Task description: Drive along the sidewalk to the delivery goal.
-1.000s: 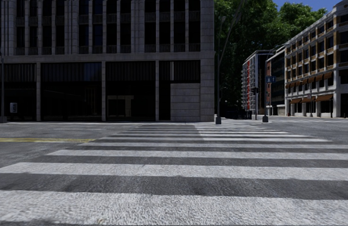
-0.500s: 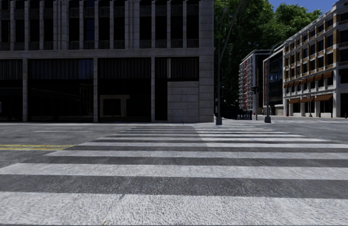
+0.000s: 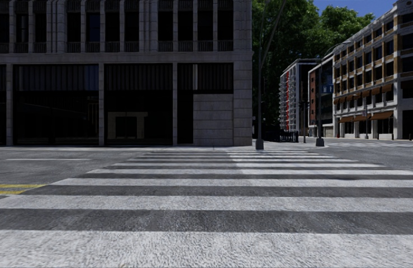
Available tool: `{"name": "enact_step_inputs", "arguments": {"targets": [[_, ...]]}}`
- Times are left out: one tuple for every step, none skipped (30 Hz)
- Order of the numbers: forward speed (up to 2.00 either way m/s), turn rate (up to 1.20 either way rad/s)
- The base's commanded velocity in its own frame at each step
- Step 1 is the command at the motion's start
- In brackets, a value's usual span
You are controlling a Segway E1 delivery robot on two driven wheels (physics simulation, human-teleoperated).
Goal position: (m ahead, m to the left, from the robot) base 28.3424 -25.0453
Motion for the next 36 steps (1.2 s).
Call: {"name": "enact_step_inputs", "arguments": {"targets": [[2.00,0.00],[2.00,0.00],[2.00,0.00],[2.00,0.00],[2.00,0.00],[2.00,0.00],[2.00,0.00],[2.00,0.00],[2.00,0.00],[2.00,0.00],[2.00,0.00],[2.00,0.00],[2.00,0.00],[2.00,0.00],[2.00,0.00],[2.00,0.00],[2.00,0.00],[2.00,0.00],[2.00,0.00],[2.00,0.00],[2.00,0.00],[2.00,0.00],[2.00,0.00],[2.00,0.00],[2.00,0.00],[2.00,0.00],[2.00,0.00],[2.00,0.00],[2.00,0.00],[2.00,0.00],[2.00,0.00],[2.00,0.00],[2.00,0.00],[2.00,0.00],[2.00,0.00],[2.00,0.00]]}}
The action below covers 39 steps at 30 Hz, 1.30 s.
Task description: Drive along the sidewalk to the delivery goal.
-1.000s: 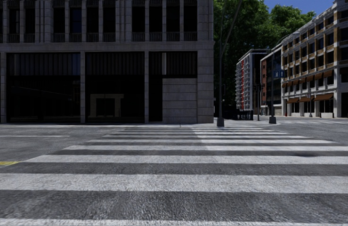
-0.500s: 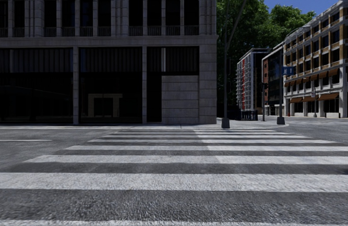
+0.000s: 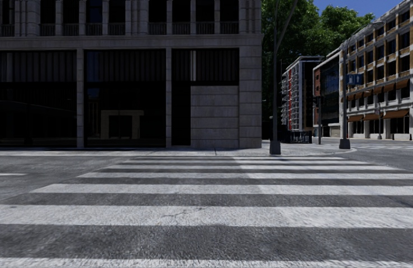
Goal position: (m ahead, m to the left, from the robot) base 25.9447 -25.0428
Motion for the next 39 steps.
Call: {"name": "enact_step_inputs", "arguments": {"targets": [[2.00,0.00],[2.00,0.00],[2.00,0.00],[2.00,0.00],[2.00,0.00],[2.00,0.00],[2.00,0.00],[2.00,0.00],[2.00,0.00],[2.00,0.00],[2.00,0.00],[2.00,0.00],[2.00,0.00],[2.00,0.00],[2.00,0.00],[2.00,0.00],[2.00,0.00],[2.00,0.00],[2.00,0.00],[2.00,0.00],[2.00,0.00],[2.00,0.00],[2.00,0.00],[2.00,0.00],[2.00,0.00],[2.00,0.00],[2.00,0.00],[2.00,0.00],[2.00,0.00],[2.00,0.00],[2.00,0.00],[2.00,0.00],[2.00,0.00],[2.00,0.00],[2.00,0.00],[2.00,0.00],[2.00,0.00],[2.00,0.00],[2.00,0.00]]}}
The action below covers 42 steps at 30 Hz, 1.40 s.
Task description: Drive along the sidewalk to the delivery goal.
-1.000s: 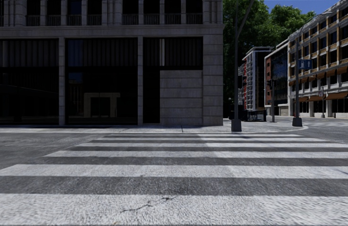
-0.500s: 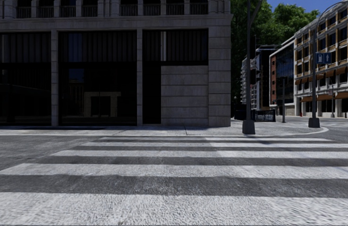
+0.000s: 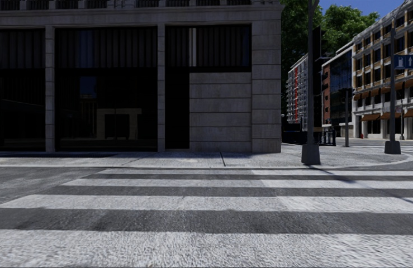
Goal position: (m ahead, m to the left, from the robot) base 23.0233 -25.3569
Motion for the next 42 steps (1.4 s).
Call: {"name": "enact_step_inputs", "arguments": {"targets": [[2.00,0.00],[2.00,0.00],[2.00,0.00],[2.00,0.00],[2.00,0.00],[2.00,0.00],[2.00,-0.10],[2.00,-0.82],[2.00,-0.82],[2.00,-0.94],[2.00,-1.00],[2.00,-1.02],[2.00,-0.62],[2.00,-0.07],[2.00,-0.07],[2.00,0.00],[2.00,0.00],[2.00,0.00],[2.00,0.00],[2.00,0.00],[2.00,0.00],[2.00,0.00],[2.00,0.00],[2.00,0.00],[2.00,0.00],[2.00,0.00],[2.00,0.00],[2.00,0.00],[2.00,0.00],[2.00,0.00],[2.00,0.00],[2.00,0.00],[2.00,0.00],[2.00,0.00],[2.00,0.00],[2.00,0.00],[1.97,0.00],[1.93,0.00],[1.87,0.00],[1.82,0.00],[1.76,0.00],[1.76,0.00]]}}
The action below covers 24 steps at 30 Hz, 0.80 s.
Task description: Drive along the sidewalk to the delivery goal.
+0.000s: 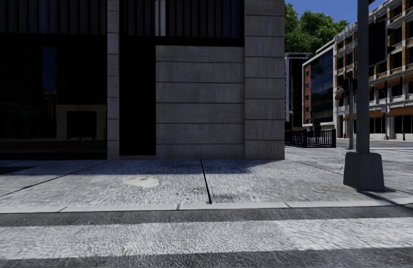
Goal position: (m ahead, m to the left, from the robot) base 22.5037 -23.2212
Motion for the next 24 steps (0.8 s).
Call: {"name": "enact_step_inputs", "arguments": {"targets": [[1.69,0.00],[1.64,0.00],[1.59,0.00],[1.56,0.00],[1.54,0.00],[1.54,0.00],[1.53,0.00],[1.52,0.00],[1.50,0.00],[1.48,0.00],[1.47,0.00],[1.46,0.00],[1.46,0.00],[1.46,0.00],[1.46,0.00],[1.46,0.00],[1.46,0.00],[1.46,0.00],[1.46,0.00],[1.46,0.00],[1.46,0.00],[1.46,0.00],[1.46,0.00],[1.46,0.00]]}}
